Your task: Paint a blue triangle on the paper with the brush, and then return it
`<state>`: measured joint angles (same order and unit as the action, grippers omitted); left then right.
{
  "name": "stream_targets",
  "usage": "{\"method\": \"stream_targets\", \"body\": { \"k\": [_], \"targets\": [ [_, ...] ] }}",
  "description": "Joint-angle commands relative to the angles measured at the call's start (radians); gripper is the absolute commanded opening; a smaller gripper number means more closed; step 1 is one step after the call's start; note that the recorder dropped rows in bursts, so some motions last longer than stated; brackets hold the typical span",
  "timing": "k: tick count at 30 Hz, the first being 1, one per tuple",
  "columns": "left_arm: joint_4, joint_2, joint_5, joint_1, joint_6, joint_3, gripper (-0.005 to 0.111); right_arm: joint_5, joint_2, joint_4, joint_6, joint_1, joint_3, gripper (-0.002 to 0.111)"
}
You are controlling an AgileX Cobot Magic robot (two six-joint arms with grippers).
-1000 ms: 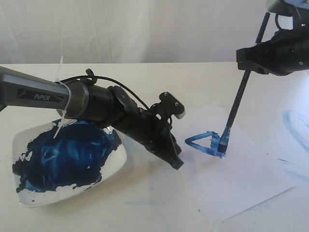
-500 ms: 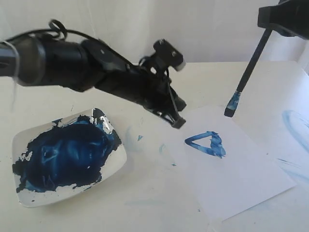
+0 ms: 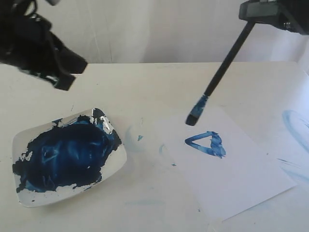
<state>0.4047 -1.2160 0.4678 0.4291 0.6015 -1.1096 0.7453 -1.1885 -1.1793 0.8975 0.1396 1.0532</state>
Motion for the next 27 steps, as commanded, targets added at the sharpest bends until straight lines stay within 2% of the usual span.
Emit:
{"method": "stream_targets", "body": {
  "k": [1, 7, 13, 19, 27],
  "targets": [
    [-0.002, 0.215, 0.03, -0.008, -0.065, 0.137, 0.0, 0.043, -0.03, -0.221, 0.041, 0.027, 0.005, 0.0],
    [-0.002, 0.471, 0.094, -0.008, -0.094, 0.286, 0.0, 0.043, -0.115, -0.378, 0.086, 0.163, 0.005, 0.0],
    [-0.046, 0.632, 0.076, -0.008, -0.072, 0.434, 0.0, -0.013, -0.259, -0.565, 0.156, 0.323, 0.005, 0.0],
    [-0.076, 0.651, 0.026, -0.008, -0.072, 0.527, 0.0, -0.113, -0.446, -0.565, 0.171, 0.451, 0.037, 0.0],
    [-0.072, 0.651, 0.012, -0.008, -0.072, 0.527, 0.0, -0.242, -0.677, -0.565, -0.053, 0.505, 0.197, 0.0]
  ]
}}
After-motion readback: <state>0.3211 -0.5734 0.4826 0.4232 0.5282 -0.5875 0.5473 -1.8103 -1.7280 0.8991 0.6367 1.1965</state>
